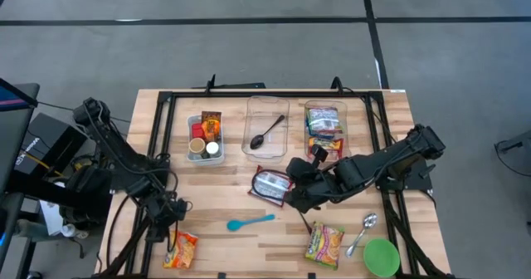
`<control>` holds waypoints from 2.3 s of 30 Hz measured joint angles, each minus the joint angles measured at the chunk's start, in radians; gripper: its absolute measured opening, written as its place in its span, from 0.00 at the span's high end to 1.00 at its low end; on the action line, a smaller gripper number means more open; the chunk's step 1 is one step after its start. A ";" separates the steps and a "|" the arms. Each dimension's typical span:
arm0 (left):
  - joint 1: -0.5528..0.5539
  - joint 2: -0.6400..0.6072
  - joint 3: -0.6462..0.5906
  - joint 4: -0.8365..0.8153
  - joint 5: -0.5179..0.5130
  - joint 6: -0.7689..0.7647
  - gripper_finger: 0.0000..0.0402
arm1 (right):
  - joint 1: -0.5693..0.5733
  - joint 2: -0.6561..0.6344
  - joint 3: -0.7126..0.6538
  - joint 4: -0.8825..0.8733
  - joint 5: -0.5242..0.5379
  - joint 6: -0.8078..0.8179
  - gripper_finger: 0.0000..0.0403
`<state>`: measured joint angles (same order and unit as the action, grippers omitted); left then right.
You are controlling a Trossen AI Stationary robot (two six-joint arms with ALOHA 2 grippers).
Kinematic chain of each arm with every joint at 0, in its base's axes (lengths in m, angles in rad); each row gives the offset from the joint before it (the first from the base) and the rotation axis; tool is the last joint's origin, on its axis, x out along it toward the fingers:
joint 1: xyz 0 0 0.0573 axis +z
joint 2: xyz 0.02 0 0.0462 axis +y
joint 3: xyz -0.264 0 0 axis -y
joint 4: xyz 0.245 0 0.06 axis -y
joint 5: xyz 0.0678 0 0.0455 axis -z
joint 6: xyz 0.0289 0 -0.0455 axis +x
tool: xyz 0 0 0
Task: Pick & Place Food Item
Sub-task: Put the orange noodle pack into the right transparent bin
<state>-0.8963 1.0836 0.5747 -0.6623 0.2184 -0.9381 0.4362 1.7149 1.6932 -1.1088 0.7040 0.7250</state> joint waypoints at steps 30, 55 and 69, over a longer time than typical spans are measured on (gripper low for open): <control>-0.036 0.076 -0.113 0.273 -0.024 0.044 0.42 | -0.006 0.000 0.000 -0.005 0.000 0.000 1.00; -0.035 0.084 -0.113 0.286 0.042 0.041 0.81 | -0.013 0.000 0.000 -0.005 0.000 -0.026 1.00; -0.035 0.083 -0.113 0.291 0.040 0.016 0.99 | -0.013 0.000 0.000 -0.005 0.000 -0.027 1.00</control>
<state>-0.9318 1.1664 0.4618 -0.3714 0.2584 -0.9221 0.4229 1.7145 1.6928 -1.1137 0.7044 0.6984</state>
